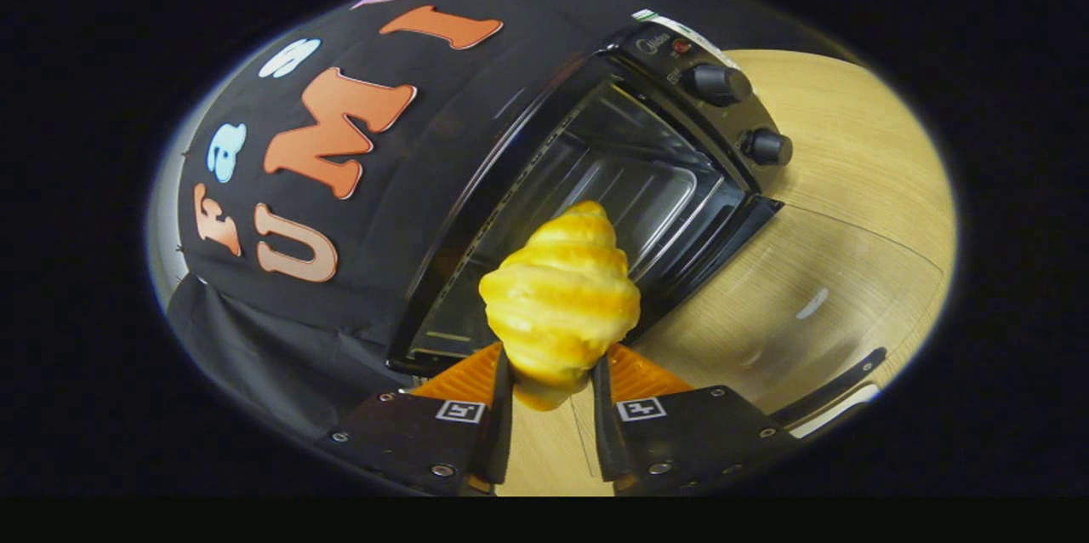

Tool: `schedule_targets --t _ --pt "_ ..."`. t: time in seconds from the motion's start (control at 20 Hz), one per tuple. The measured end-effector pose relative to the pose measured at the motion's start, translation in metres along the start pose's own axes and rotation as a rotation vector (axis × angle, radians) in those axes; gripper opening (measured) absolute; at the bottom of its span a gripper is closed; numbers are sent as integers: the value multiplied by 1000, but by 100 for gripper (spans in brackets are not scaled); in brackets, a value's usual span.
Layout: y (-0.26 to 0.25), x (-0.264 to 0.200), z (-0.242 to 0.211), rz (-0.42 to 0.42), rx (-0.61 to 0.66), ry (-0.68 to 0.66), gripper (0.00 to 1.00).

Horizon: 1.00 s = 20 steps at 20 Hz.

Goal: Open the toaster oven, put the food inside, and close the toaster oven door.

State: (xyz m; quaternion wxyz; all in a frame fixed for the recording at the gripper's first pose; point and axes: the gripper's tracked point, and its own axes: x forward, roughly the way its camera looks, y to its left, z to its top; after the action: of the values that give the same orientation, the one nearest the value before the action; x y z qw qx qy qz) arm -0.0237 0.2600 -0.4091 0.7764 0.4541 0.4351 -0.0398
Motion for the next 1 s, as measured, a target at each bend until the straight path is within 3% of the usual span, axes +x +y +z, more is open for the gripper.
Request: schedule_targets --t 0.85,1.0 --pt "9 46 29 -10 55 -9 42" --pt "12 45 26 -14 19 -18 49"
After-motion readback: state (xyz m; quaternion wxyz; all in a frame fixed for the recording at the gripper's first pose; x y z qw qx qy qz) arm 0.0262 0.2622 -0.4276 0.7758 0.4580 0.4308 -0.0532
